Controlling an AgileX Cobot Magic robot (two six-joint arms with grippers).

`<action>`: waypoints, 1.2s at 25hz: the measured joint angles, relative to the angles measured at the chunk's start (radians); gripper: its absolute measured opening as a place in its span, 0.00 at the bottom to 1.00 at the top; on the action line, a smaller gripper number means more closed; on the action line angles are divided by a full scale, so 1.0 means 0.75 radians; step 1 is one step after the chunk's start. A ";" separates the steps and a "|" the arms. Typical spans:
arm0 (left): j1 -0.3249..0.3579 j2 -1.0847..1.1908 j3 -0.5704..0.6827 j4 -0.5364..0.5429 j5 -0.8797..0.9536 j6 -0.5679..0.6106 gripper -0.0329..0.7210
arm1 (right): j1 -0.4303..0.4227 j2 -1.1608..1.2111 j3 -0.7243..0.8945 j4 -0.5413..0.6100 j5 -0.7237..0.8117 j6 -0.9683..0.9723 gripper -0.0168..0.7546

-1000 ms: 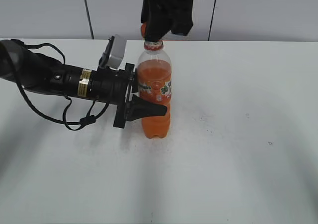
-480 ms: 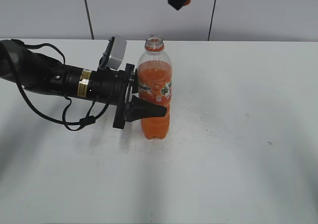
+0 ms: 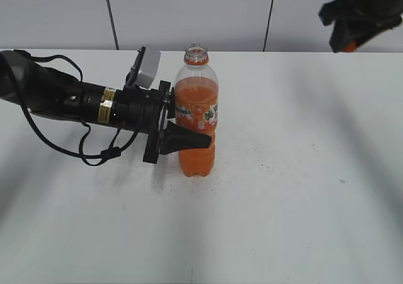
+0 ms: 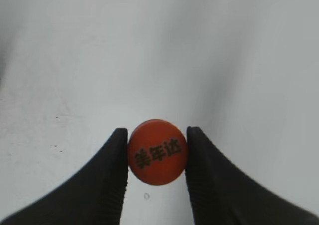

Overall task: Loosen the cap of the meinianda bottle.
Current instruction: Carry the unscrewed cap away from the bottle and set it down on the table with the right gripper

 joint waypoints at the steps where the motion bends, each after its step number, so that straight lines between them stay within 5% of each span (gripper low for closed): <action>1: 0.000 0.000 0.000 0.000 0.000 0.000 0.61 | -0.055 -0.026 0.074 0.024 -0.051 0.003 0.37; 12: -0.001 0.000 0.000 -0.009 0.000 -0.001 0.61 | -0.451 -0.180 0.942 0.137 -0.653 0.024 0.37; 30: -0.001 0.000 0.000 -0.022 0.001 -0.004 0.61 | -0.465 0.034 0.993 0.132 -0.812 0.020 0.39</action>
